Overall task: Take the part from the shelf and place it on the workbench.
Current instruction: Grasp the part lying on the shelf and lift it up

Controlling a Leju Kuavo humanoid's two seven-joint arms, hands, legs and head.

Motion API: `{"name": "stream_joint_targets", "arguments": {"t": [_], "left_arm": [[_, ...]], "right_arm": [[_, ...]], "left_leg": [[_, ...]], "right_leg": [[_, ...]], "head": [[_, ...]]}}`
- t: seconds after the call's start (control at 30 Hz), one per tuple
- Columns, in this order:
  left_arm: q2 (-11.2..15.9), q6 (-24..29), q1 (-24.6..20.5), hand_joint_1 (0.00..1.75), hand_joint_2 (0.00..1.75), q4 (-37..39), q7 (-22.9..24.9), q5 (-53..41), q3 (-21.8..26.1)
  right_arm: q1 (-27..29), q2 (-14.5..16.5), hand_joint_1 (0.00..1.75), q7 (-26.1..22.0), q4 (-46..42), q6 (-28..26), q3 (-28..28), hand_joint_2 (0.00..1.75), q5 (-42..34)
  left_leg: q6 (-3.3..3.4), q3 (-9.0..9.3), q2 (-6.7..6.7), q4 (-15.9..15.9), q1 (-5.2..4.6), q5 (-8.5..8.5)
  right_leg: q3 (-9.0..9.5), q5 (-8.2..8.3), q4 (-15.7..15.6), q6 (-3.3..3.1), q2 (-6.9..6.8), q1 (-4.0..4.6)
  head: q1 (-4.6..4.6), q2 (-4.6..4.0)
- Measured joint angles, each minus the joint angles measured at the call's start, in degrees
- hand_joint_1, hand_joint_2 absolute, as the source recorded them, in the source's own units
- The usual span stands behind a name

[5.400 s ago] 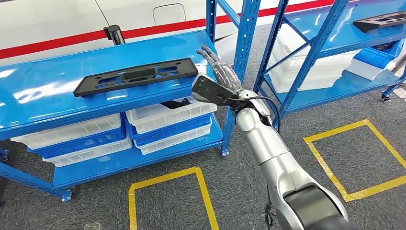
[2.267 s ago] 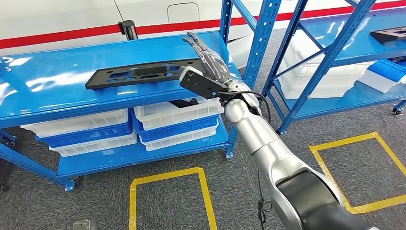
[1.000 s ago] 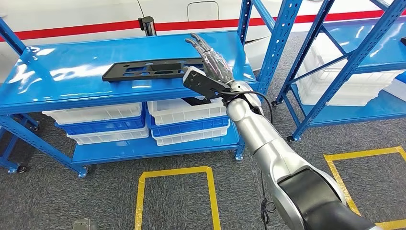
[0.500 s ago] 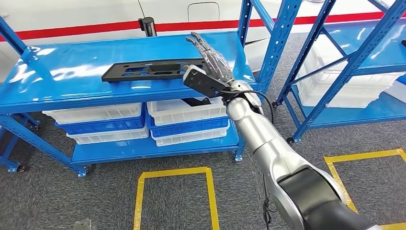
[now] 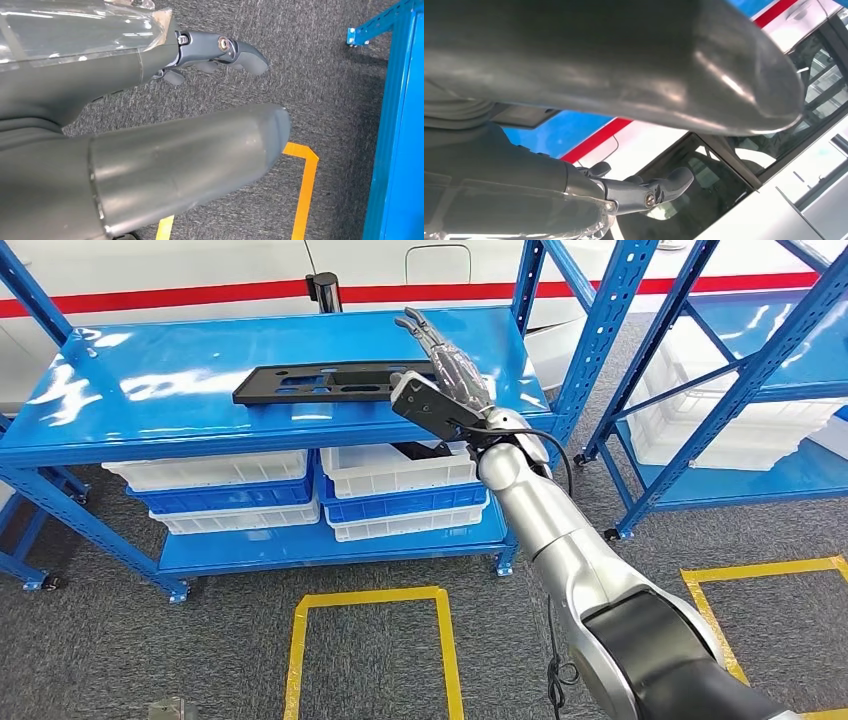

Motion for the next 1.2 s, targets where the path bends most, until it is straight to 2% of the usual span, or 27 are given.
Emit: {"name": "stream_joint_targets", "arguments": {"t": [0.23, 0.37, 0.73, 1.2], "left_arm": [[0.02, 0.24, 0.34, 0.0, 0.0, 0.0, -0.57, 0.43, -0.02], [0.02, 0.22, 0.4, 0.0, 0.0, 0.0, -1.04, 0.58, -0.02], [0.02, -0.45, 0.95, 0.0, 0.0, 0.0, -2.25, 0.99, -0.06], [-0.14, -0.44, 0.93, 0.0, 0.0, 0.0, -1.75, 0.89, -0.54]], "right_arm": [[1.32, -1.02, 0.0, -0.54, 0.0, 0.56, -0.63, 0.0, -1.84], [2.14, -1.49, 0.0, -0.68, -0.08, 0.82, -0.76, 1.75, -2.14], [5.89, -4.17, 0.0, -1.9, -1.18, 2.19, -1.66, 1.75, -3.67], [7.15, -5.2, 0.0, -1.91, -2.41, 2.26, -1.52, 1.75, -1.5]], "left_leg": [[0.04, 0.01, -0.01, 0.0, 0.03, 0.03], [0.04, 0.01, -0.01, 0.0, 0.12, 0.03], [0.03, 0.0, 0.0, -0.01, 0.16, 0.03], [0.03, 0.01, 0.0, 0.0, 0.15, 0.03]], "right_leg": [[-0.02, 0.02, 0.0, 0.02, 0.0, -0.04], [-0.07, 0.02, 0.01, 0.02, 0.0, -0.04], [-0.1, 0.01, 0.01, 0.01, 0.0, -0.03], [-0.1, 0.01, 0.01, 0.01, 0.01, -0.03]], "head": [[0.0, 0.0], [0.0, 0.0], [0.0, 0.0], [0.0, 0.0]]}}
